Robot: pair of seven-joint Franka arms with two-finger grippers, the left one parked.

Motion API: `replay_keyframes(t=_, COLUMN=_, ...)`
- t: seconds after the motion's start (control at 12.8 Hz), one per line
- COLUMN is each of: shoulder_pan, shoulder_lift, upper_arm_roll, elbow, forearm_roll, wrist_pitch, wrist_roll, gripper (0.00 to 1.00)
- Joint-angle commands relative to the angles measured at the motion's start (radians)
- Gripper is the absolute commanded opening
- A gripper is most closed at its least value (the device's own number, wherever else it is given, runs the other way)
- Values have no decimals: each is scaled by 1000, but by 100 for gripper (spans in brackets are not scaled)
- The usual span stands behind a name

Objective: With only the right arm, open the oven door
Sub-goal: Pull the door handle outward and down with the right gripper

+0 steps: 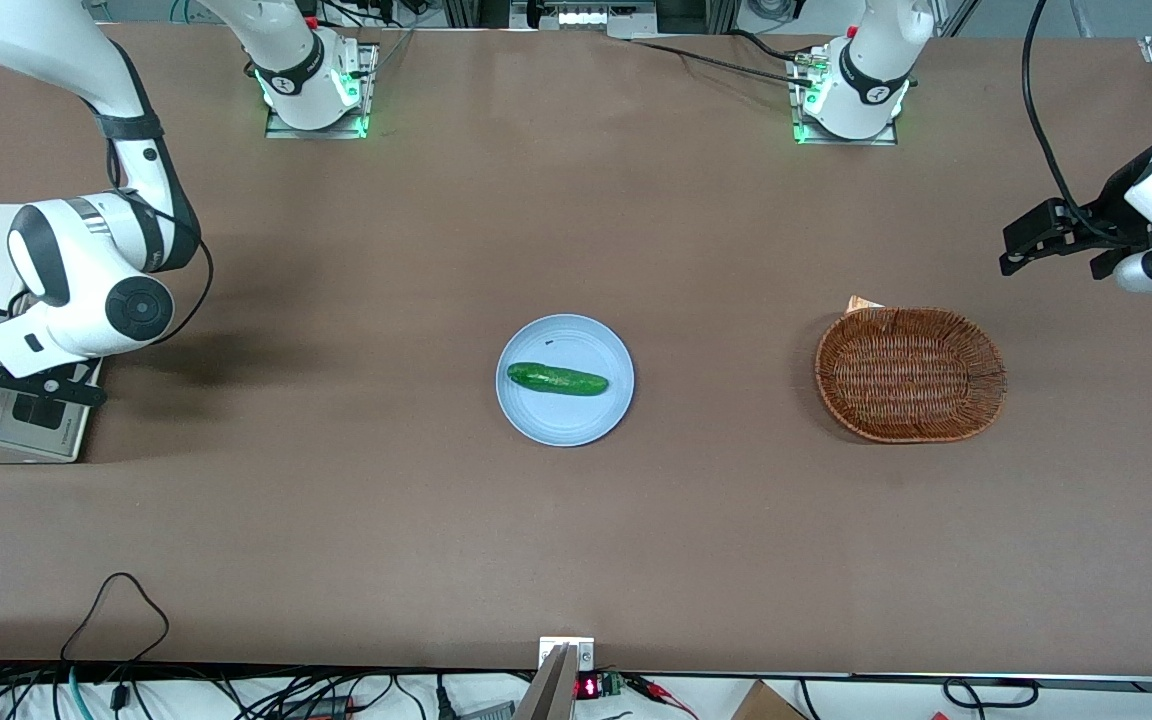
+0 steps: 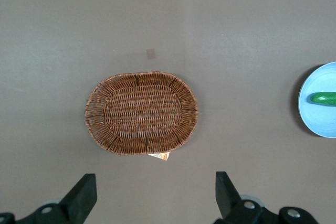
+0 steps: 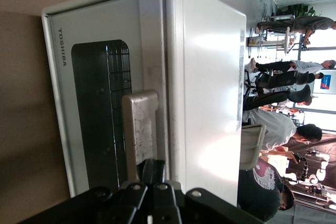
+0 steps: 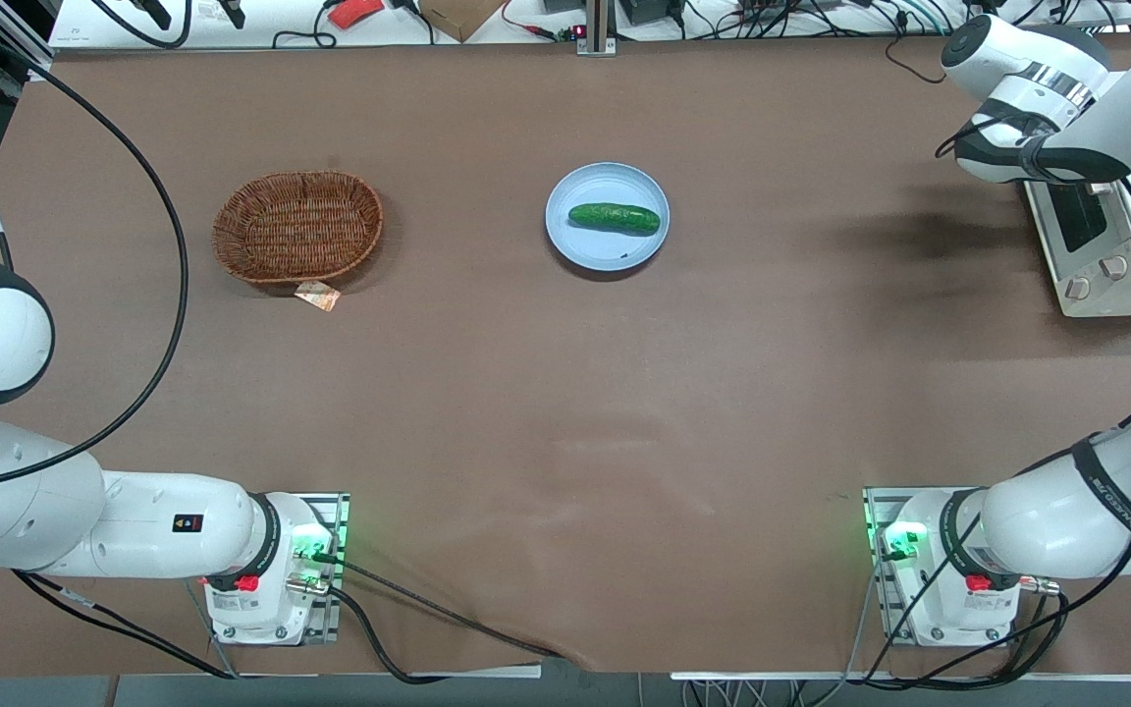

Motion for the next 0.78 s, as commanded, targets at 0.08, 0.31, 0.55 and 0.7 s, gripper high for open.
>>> replay_keyframes(t=0.08, shoulder_pan=-5, shoulder_lift=-12, upper_arm_roll=14, elbow=-32, forearm_roll=-5, wrist_pitch=43, wrist_roll=22, gripper=3)
replay_keyframes(t=0.31, shoulder_pan=-7, shoulder_lift=-9, upper_arm_roll=14, elbow=-30, forearm_roll=55, wrist_pitch=87, wrist_roll=19, gripper=3)
replay_keyframes(t=0.55, shoulder_pan=-10, shoulder_lift=17, upper_arm_roll=41, elbow=-27, forearm_roll=87, wrist_pitch=93, wrist_roll=14, gripper=3)
replay_keyframes(t=0.7, shoulder_pan=-7, shoulder_lift=25, upper_arm_roll=44, elbow=-23, forearm_roll=148, wrist_pitch=113, wrist_roll=10, gripper=3)
